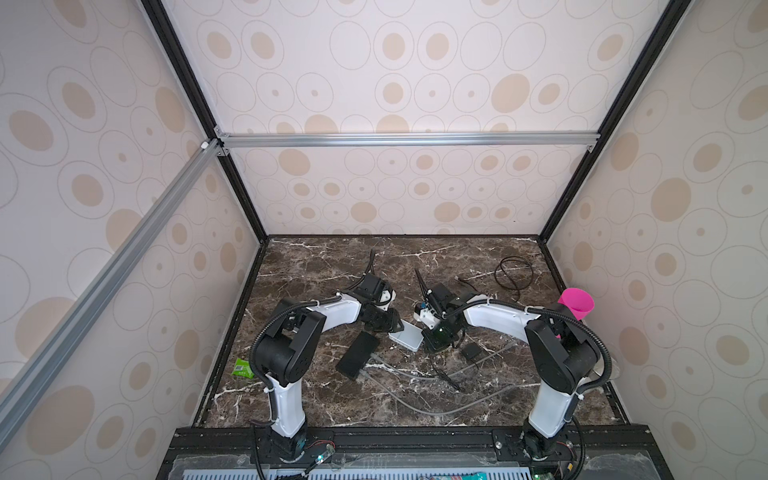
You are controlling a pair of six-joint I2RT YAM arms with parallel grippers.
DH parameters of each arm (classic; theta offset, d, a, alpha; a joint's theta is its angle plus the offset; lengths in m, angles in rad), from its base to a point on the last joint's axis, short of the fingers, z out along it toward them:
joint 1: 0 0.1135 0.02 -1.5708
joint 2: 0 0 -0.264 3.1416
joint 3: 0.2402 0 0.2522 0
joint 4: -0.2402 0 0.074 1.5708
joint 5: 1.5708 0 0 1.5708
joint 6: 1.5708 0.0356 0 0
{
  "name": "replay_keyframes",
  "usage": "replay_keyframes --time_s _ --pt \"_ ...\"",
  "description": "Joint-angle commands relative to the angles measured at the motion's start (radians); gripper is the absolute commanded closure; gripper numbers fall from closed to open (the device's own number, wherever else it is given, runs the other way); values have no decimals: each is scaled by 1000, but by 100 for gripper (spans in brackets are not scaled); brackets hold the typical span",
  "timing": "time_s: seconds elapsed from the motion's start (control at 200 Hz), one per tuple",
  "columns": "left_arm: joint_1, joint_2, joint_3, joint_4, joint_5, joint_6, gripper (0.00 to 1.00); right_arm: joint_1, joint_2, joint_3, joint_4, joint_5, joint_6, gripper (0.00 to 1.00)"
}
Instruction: Insert the plug into the switch port
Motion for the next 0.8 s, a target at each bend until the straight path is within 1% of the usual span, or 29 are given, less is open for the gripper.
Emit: replay_keyframes --time_s 0.0,0.2,0.355,0.375,0.615,0.795 --pt "-9 -20 1 0 17 2 56 9 23 20 -33 9 -41 100" --pt "-14 10 35 -54 -42 39 64 8 30 40 -52 92 -58 100" --pt "-17 36 65 -95 -62 66 66 8 38 68 -66 143 -76 100" --pt "-16 38 69 -99 -90 69 66 8 36 69 -66 146 -79 100" --pt "-20 57 92 -118 -108 77 66 7 45 79 -64 137 -105 100" --pt "-30 66 100 -117 -104 76 66 8 45 59 -26 83 -120 100"
